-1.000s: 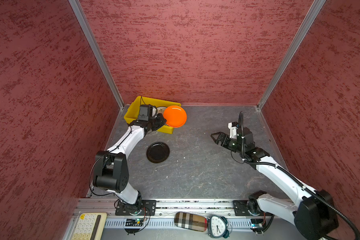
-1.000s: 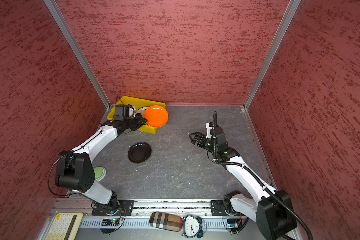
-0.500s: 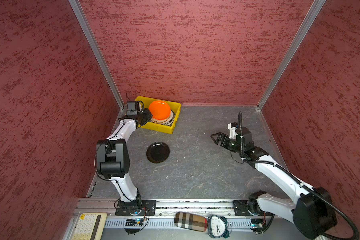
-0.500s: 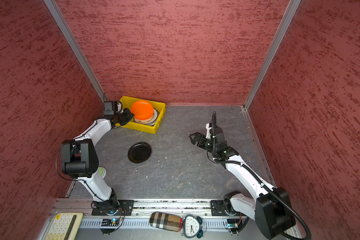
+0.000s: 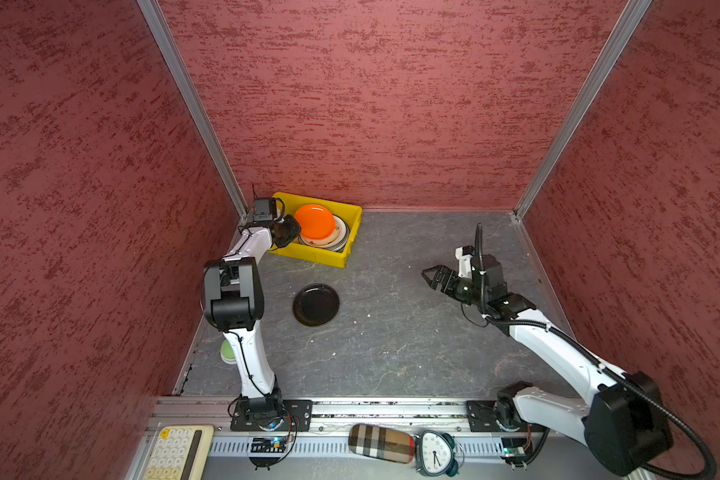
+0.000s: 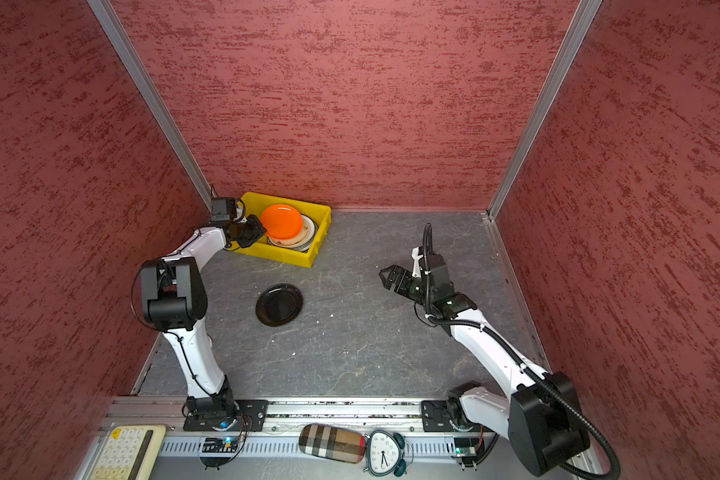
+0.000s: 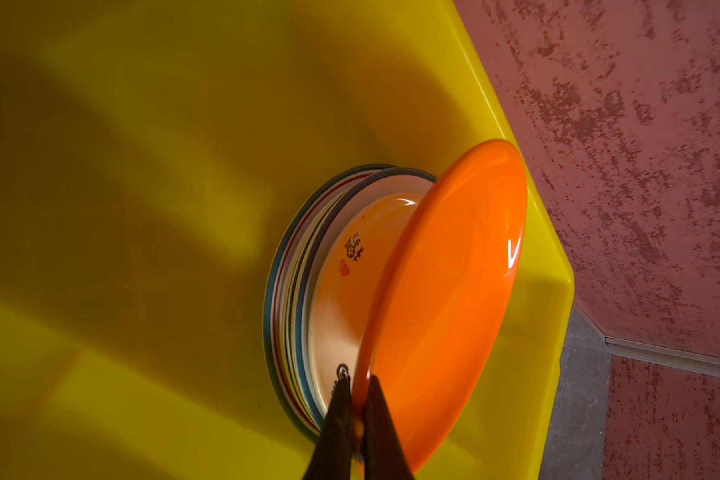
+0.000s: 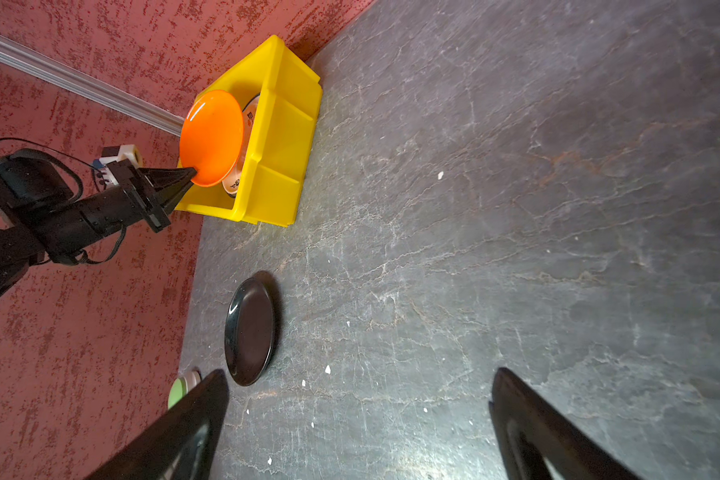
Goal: Place the plates into the plastic bin on the countertop
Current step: 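Lower the orange plate onto the bin stack and open the left gripper, then move the open left gripper from the bin down to the black plate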
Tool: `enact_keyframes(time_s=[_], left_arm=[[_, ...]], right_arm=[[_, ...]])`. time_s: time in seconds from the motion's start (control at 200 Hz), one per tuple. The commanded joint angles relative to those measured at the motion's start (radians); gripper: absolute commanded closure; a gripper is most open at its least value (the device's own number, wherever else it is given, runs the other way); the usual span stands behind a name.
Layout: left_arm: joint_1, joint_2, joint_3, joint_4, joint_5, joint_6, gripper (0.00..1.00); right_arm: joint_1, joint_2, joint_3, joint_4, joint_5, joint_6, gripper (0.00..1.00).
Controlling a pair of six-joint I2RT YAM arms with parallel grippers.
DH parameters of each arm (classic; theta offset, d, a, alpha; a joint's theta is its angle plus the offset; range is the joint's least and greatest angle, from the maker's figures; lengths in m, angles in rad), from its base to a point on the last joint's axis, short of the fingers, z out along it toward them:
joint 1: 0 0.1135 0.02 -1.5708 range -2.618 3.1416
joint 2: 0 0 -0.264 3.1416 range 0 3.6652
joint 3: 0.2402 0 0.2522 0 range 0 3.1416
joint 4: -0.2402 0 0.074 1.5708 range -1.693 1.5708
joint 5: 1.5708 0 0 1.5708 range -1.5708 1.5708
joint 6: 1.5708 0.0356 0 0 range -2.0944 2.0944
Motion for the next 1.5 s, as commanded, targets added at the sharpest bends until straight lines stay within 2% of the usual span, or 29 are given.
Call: enact_keyframes(time_s=[0.0,0.316,0.386,0.526,0.636,0.822,0.907,1.077,1.278,1.493], left_arm=[[-0.002,0.034,0.042,-0.021,0.010,0.026,1.00],[-0.044,0.125,0.170,-0.113,-0.008,0.082,1.00],[-0.049,0.135,0.182,-0.122,-0.007,0.083,0.83],[-0.051,0.123,0.183,-0.117,0.019,0.089,0.58],[-0.053,0.081,0.167,-0.096,0.007,0.092,0.48],[-0.060,0.019,0.166,-0.083,0.024,0.110,0.45],[-0.066,-0.018,0.151,-0.081,0.020,0.112,0.38],[-0.092,-0.176,0.001,0.000,-0.009,0.106,0.32],[-0.131,-0.440,-0.296,0.120,-0.068,0.060,0.25],[-0.164,-0.685,-0.563,0.160,-0.103,0.025,0.11]], right_arm=[[-0.010,-0.013,0.011,0.011,0.020,0.005,0.01],[-0.013,-0.011,-0.003,0.009,0.028,0.018,0.01],[-0.014,-0.011,-0.004,0.007,0.028,0.016,0.01],[-0.017,-0.015,-0.003,-0.001,0.033,0.014,0.01],[-0.020,-0.019,-0.004,0.000,0.033,0.014,0.01],[-0.023,-0.034,-0.018,0.001,0.035,0.018,0.01],[-0.024,-0.051,-0.030,0.002,0.035,0.022,0.01],[-0.026,-0.099,-0.056,-0.003,0.038,0.021,0.01],[-0.030,-0.131,-0.068,-0.011,0.039,0.019,0.01],[-0.035,-0.158,-0.071,-0.038,0.023,0.004,0.01]])
